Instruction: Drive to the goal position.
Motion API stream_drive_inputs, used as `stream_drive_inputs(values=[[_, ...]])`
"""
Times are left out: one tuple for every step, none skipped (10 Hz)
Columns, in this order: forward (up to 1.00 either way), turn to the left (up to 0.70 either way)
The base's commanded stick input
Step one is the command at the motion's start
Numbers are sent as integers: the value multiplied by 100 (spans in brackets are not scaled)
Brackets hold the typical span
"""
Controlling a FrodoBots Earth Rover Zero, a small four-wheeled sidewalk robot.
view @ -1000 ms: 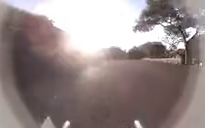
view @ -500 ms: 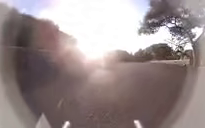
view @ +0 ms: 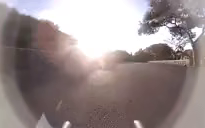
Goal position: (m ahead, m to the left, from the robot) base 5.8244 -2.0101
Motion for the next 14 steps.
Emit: stream_drive_inputs(values=[[70, 3], [70, 3], [70, 3], [70, 3], [70, 3], [70, 2], [70, 1], [70, -28], [70, -28], [70, -28], [70, -28], [70, -28], [70, -28], [70, -28]])
